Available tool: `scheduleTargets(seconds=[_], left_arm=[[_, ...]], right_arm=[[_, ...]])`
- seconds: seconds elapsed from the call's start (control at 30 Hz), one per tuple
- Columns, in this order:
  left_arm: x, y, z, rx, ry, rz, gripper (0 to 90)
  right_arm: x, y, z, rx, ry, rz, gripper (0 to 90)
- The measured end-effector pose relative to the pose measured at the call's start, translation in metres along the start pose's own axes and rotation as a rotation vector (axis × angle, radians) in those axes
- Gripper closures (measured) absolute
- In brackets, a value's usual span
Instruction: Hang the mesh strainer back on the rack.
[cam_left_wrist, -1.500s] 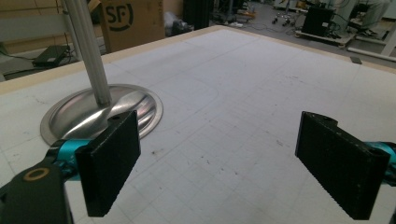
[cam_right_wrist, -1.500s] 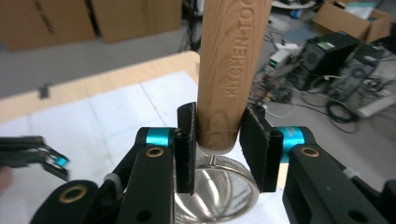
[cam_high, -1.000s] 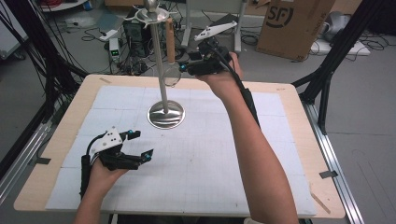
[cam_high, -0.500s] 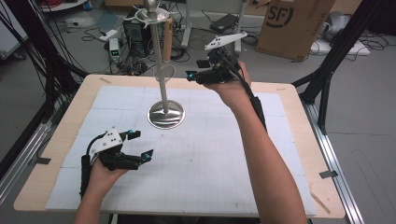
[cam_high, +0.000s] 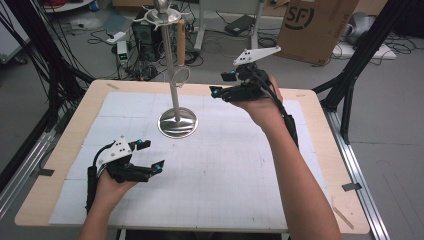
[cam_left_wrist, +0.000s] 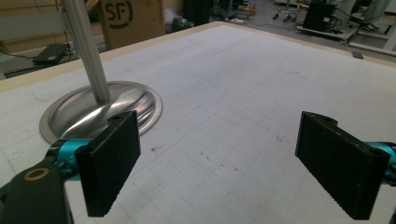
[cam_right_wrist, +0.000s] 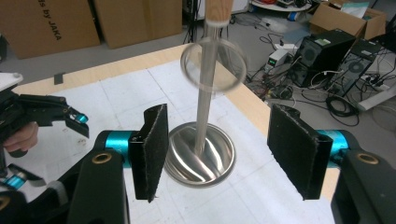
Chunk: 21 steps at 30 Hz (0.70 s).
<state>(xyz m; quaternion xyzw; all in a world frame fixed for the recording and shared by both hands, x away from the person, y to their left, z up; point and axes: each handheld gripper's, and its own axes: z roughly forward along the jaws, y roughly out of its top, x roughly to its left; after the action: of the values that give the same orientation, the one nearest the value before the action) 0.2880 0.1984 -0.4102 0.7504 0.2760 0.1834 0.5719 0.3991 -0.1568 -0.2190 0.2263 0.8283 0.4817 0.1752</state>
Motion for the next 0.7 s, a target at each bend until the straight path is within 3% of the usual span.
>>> scheduleTargets(seconds=[0.27,0.7], left_arm=[[-0.001,0.000,0.000,-0.004,0.006,0.006,14.7],[-0.001,0.000,0.000,-0.008,0.000,0.009,14.7]], right_arm=[[-0.003,-0.010,-0.012,-0.004,0.002,0.004,38.0],[-0.003,-0.048,-0.028,-0.004,0.011,0.025,36.5]])
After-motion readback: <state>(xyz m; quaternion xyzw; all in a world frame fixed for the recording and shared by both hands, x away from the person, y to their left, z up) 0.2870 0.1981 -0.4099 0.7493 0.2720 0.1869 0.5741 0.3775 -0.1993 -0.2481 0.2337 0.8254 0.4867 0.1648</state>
